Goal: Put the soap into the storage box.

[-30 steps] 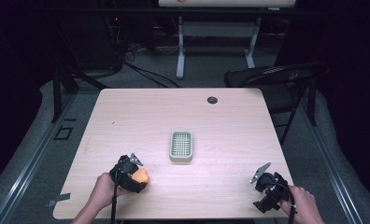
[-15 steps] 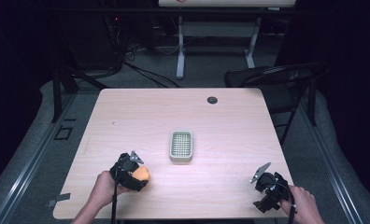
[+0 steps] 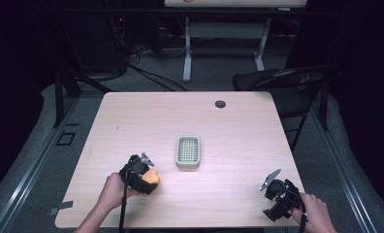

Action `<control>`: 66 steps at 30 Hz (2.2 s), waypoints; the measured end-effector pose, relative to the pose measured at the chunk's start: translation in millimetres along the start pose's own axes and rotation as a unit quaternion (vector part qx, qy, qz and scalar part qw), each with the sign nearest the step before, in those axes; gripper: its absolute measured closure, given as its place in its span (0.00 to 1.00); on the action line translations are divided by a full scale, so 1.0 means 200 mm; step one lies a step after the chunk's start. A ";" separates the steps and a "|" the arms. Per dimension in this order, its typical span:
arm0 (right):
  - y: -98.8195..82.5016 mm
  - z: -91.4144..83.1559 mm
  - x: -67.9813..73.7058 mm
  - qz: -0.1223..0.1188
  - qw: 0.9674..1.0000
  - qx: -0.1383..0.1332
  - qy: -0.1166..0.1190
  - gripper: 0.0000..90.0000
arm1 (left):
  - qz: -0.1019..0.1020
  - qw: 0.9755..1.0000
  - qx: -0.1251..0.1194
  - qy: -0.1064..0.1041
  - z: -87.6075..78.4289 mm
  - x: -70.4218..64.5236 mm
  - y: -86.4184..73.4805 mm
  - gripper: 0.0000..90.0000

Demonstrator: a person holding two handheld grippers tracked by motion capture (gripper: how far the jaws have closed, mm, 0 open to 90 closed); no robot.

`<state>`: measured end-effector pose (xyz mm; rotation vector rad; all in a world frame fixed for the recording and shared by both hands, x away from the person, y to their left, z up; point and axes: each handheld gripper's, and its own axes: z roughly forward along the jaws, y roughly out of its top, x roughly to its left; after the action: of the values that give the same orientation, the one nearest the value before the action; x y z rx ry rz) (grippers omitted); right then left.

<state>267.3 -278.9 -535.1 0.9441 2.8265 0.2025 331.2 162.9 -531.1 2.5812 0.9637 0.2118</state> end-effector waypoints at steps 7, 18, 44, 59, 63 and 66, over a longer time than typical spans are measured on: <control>0.00 0.00 0.00 0.000 1.000 -0.002 0.002 0.17 | 0.001 1.000 0.003 -0.003 0.00 0.00 0.02 0.30; 0.00 0.01 0.00 0.001 1.000 0.000 0.003 0.17 | 0.000 1.000 -0.004 -0.002 -0.01 0.02 0.06 0.30; 0.00 0.02 -0.01 -0.002 1.000 0.011 0.010 0.17 | 0.016 1.000 -0.015 -0.007 -0.01 0.01 0.18 0.30; -0.01 0.02 -0.01 0.001 1.000 0.007 0.010 0.17 | 0.029 0.999 -0.016 -0.009 -0.04 0.02 0.26 0.30; -0.01 0.02 -0.01 0.002 1.000 0.006 0.010 0.17 | 0.031 0.999 -0.019 -0.011 -0.05 0.03 0.28 0.30; -0.01 0.02 -0.01 0.000 1.000 0.007 0.007 0.17 | 0.032 0.999 -0.023 -0.014 -0.06 0.03 0.31 0.30</control>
<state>267.4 -281.4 -539.0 0.9500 2.8449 0.1906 370.9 126.9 -495.7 2.5683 0.8560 0.2135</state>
